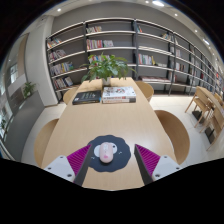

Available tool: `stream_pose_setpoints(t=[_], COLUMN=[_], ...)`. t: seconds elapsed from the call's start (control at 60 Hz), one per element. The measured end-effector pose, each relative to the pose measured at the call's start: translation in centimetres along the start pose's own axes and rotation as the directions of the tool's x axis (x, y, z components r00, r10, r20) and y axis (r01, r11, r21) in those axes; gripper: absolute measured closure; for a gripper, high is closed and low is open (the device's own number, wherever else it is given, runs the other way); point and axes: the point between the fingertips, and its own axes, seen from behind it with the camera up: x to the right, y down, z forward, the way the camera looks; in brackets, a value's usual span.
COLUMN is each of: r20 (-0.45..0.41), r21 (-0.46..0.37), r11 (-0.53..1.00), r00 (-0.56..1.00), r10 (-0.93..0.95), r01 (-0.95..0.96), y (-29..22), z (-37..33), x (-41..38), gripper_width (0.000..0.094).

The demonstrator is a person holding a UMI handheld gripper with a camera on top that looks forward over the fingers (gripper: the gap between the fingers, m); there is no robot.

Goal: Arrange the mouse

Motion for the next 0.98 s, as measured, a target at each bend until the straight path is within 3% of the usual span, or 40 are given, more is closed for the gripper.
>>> stream_pose_setpoints(t=[0.45,0.983], r20=[0.02,0.02], r21=[0.028,0.035], r11=[0.999,0.999], r00=[1.0,1.0], r10=[-0.022,-0.014], r01=[0.021,0.013], y=[5.5,7.4], z=[-10.4,-12.1], x=[2.3,2.2], gripper_width=[0.0112,0.0112])
